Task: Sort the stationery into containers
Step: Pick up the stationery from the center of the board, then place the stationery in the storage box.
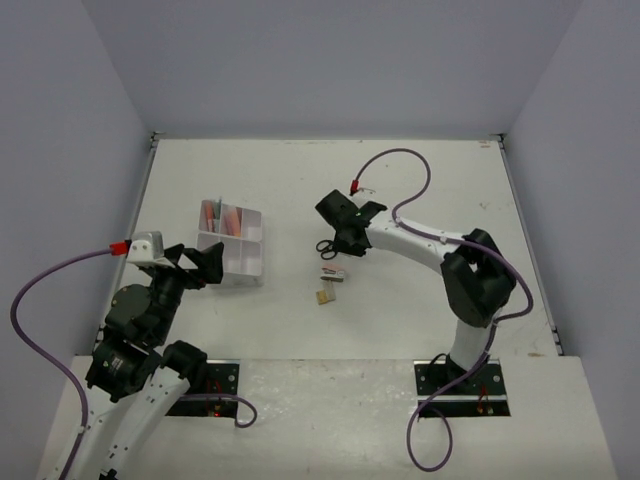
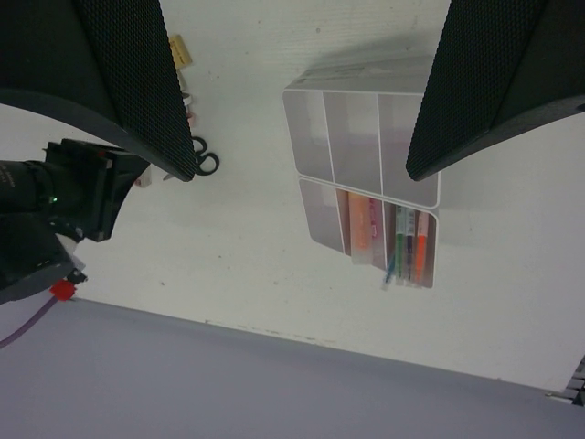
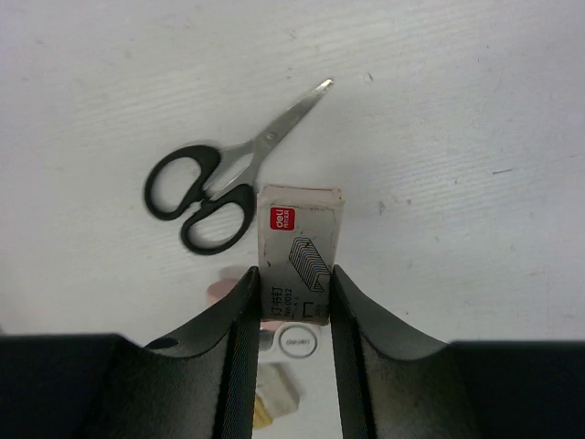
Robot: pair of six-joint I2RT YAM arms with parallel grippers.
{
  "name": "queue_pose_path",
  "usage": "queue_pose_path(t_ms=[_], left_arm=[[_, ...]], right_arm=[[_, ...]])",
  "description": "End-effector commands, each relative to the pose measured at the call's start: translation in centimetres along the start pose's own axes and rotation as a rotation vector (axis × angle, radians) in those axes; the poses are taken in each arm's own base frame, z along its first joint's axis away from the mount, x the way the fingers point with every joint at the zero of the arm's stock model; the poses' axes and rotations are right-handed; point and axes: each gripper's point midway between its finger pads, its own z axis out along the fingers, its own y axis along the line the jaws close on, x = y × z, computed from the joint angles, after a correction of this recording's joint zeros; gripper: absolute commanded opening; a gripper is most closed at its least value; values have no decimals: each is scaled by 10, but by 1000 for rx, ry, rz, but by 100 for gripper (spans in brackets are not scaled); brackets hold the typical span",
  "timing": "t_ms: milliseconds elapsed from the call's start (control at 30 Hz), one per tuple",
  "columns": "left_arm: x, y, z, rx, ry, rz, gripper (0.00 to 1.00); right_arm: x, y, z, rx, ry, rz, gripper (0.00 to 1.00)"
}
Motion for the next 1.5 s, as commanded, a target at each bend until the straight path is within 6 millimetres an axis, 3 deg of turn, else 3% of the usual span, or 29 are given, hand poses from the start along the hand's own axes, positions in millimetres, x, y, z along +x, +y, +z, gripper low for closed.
queue_pose_path(t_ms=[0,267,367,433,567,900,1133,1467], left_arm=[[-2,0,2,0,-1,20,100],[-10,10,-6,-49,-41,-6,100],[-12,11,-8,-56,-54,-14,100],[-12,11,-8,-57,-52,-13,100],[-10,11,-6,-60,-43,-9,100],[-11,11,-6,-59,-43,-8,100],[-12,13,-7,-68,-48,-11,100],[-12,14,-8,-72,-52,-13,100]], right_arm=[[-31,48,-54,-197,-108,-17,10],[-30,167,-106,-642,-40,-126,11],[-29,197,-106,-710,-9,-131,11],[-23,208,-93,-714,16,-135,11],[-20,233,-91,-783,37,-142,11],[-22,263,-70,-803,32,-167,14],[-16,257,-49,-739,44,-139,18],[-9,257,-36,-713,61,-131,24]])
